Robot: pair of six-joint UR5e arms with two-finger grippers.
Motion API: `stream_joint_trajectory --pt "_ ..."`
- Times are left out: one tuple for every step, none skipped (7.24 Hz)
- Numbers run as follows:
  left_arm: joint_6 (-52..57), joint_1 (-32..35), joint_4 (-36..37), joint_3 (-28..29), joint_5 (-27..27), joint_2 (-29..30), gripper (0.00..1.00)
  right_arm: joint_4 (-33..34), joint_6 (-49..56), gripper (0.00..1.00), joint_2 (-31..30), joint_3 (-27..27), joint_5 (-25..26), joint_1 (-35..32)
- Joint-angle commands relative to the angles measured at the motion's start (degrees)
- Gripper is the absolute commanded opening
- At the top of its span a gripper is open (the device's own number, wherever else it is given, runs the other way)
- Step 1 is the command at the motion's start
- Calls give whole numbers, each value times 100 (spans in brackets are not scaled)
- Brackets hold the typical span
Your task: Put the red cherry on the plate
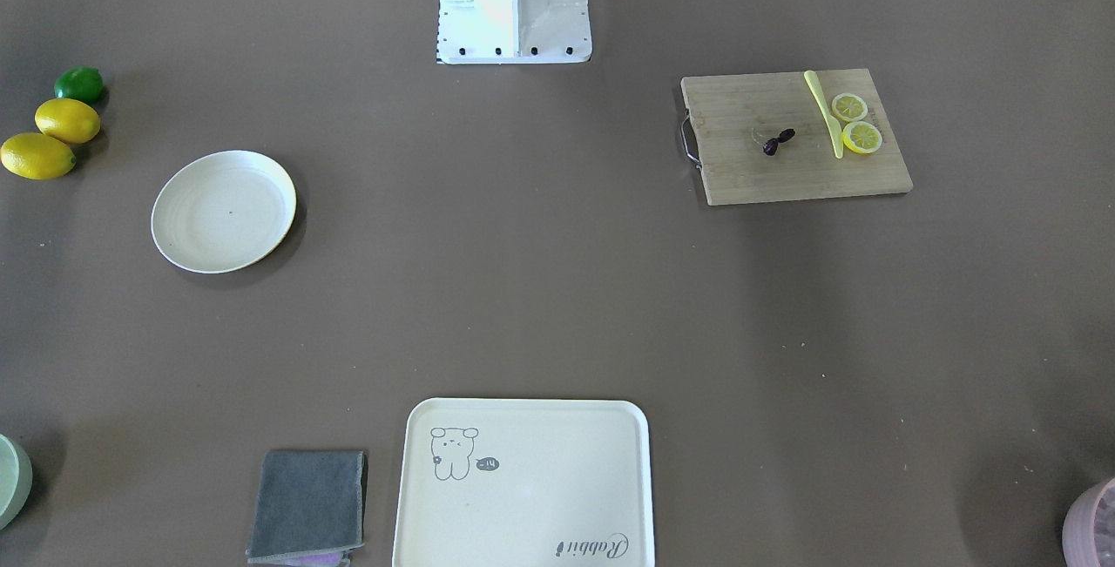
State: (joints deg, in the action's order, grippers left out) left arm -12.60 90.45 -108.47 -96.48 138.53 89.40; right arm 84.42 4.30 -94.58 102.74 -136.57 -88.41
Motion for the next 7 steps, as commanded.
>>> stream_joint_trajectory --pt "38 -10 -260 68 -1 129 98 -661 1 100 80 -52 -212 524" --pt "-6 -45 -410 286 -2 260 98 -916 -95 100 133 -61 -230 770" --pt "3 -45 -412 314 -11 253 98 -1467 -870 100 177 -61 -195 1173" --pt "12 -37 -429 297 -2 218 98 -2255 -1939 100 177 -105 57 1656" --pt "12 -37 -490 314 -11 218 98 -2881 -2777 100 125 -201 599 2269" --pt "12 -37 -500 306 -11 209 98 -3453 -3568 100 116 -419 970 2745" --pt "3 -37 -500 306 -11 209 98 -4050 -4194 100 72 -578 1078 3063"
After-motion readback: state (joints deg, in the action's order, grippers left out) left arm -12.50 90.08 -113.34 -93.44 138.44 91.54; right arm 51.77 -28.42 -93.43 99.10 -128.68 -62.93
